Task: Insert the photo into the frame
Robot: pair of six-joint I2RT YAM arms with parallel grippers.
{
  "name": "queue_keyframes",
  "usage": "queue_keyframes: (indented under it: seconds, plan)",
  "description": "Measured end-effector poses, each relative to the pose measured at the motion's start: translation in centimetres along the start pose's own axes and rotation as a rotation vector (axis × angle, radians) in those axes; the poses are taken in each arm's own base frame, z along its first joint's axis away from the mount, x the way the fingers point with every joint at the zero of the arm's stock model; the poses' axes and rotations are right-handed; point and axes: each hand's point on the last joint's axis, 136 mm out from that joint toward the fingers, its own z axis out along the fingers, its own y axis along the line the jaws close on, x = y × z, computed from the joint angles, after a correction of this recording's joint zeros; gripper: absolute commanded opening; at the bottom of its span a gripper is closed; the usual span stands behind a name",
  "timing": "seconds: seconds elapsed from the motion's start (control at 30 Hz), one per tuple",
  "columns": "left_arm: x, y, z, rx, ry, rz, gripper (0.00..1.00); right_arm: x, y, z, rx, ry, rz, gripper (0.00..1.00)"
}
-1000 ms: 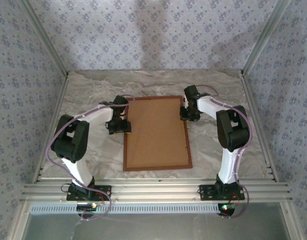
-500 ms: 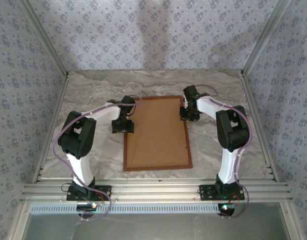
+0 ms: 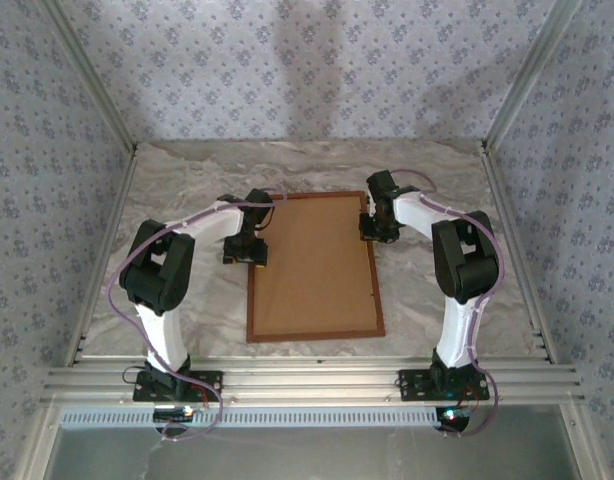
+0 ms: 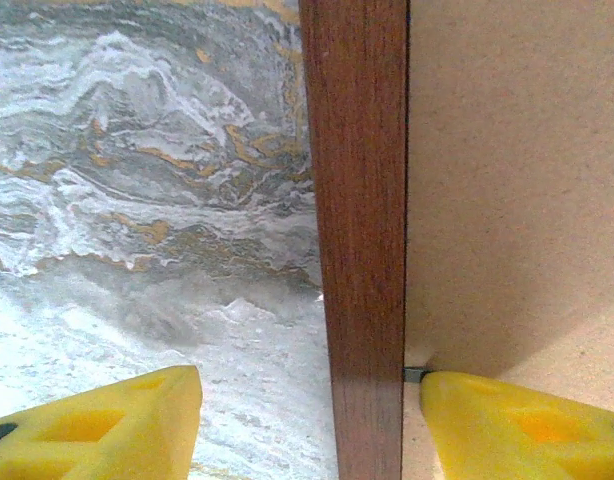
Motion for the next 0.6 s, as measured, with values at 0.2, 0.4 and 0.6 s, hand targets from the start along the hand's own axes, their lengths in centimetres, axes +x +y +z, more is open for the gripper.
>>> queue_keyframes:
  seconds: [0.2, 0.4, 0.6]
  plan:
    - [-1.8, 0.0, -2.3, 0.027, -0.062, 0.011, 0.66, 0.1, 0.2, 0.0, -0.014, 0.004, 0.000, 0.18]
    - [-3.2, 3.1, -7.6, 0.083, -0.207, -0.079, 0.66, 0.0, 0.3, -0.1, -0.015, 0.003, 0.000, 0.18]
    - [0.1, 5.4, -8.0, 0.128, -0.223, -0.157, 0.66, 0.1, 0.3, -0.1, -0.014, 0.003, 0.000, 0.18]
